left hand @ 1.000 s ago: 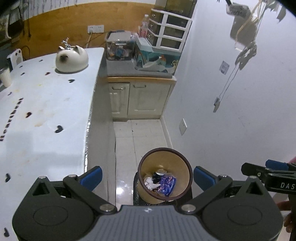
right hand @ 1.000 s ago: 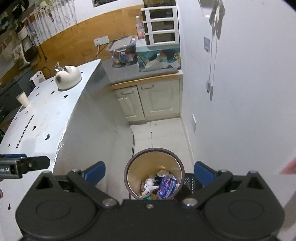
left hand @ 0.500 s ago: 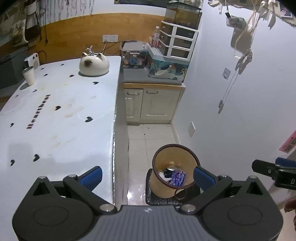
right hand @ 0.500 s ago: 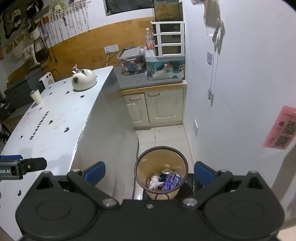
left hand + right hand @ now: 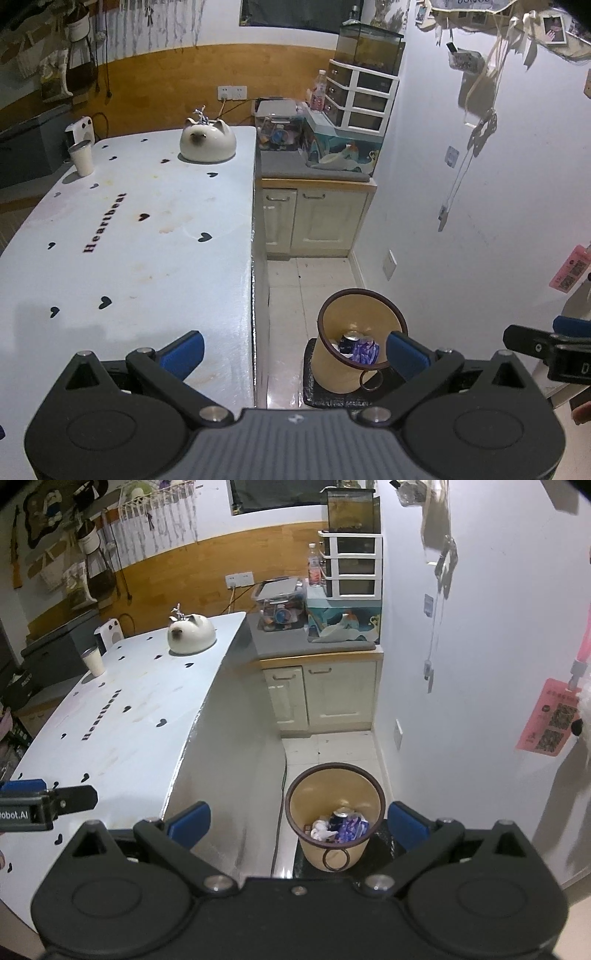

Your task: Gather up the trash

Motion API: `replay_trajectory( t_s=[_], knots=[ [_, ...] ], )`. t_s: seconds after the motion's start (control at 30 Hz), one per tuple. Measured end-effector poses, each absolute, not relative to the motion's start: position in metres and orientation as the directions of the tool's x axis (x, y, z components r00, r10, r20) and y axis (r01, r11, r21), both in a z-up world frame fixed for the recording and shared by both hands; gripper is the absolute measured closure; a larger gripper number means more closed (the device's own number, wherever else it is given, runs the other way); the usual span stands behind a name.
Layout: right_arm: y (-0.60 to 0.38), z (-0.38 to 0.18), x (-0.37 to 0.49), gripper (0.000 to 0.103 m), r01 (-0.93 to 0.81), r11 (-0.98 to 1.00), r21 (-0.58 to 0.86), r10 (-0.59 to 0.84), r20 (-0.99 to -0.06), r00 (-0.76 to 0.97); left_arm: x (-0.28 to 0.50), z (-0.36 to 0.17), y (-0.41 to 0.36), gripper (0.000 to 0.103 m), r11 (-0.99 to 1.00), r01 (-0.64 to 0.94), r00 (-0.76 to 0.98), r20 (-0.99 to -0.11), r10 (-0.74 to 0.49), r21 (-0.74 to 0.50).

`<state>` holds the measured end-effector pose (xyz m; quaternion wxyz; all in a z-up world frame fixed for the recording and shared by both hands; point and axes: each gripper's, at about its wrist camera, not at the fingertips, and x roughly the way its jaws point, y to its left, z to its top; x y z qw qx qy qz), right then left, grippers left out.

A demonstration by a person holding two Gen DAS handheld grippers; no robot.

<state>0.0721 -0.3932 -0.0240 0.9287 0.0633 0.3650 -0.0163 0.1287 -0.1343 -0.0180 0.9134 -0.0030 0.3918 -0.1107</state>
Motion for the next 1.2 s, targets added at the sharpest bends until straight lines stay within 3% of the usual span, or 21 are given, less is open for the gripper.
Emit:
replay_trajectory(
  t_s=[1.2],
  knots=[
    [-0.374,-0.014,0.050,0.000,0.059,0.996,0.071,0.001,-0.648,0.762,0.104,-0.011,-0.112,0.000,0.983,0.166,0.699,-0.695,-0.170,-0.074]
  ],
)
